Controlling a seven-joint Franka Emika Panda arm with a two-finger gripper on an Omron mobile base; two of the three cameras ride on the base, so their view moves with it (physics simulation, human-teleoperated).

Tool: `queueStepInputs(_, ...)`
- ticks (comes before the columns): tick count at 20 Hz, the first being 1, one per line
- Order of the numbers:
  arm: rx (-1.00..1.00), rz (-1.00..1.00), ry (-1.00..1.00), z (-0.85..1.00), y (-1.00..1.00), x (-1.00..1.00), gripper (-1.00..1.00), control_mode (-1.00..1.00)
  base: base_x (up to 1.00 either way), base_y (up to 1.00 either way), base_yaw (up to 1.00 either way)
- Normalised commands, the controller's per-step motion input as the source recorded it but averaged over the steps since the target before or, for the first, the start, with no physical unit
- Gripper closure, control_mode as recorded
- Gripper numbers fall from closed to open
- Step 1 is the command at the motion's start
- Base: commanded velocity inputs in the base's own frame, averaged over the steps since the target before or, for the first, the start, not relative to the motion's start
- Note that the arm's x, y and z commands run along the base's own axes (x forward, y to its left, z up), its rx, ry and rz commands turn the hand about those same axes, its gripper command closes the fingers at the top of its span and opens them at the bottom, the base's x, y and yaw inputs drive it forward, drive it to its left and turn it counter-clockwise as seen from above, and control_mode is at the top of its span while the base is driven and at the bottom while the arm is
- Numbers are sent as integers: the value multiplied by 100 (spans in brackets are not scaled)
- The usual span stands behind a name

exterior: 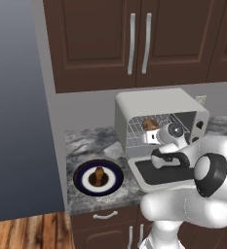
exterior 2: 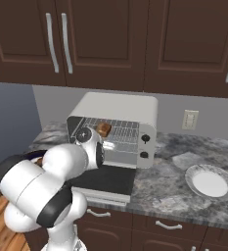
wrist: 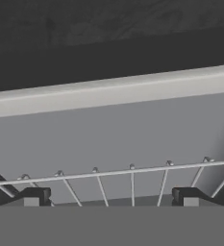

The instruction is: Open the toaster oven door. Place the bread on the top rack in the toaster oven and place the chicken drumstick on the bottom rack.

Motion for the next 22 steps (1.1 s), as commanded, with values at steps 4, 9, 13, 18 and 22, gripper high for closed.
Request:
queueStepInputs(4, -1, 0, 0, -1, 0, 17, -100, -100, 0, 0, 0)
queueStepInputs(9, -1, 0, 0, -1, 0, 29, -100, -100, 0, 0, 0)
queueStepInputs(13, 0, 0, -2, -25, 0, 14, -100, -100, 0, 0, 0)
queueStepInputs(18, -1, 0, -1, -49, 0, 0, -100, -100, 0, 0, 0)
queueStepInputs(22, -5, 2, 3, -65, 20, 0, -100, -100, 0, 0, 0)
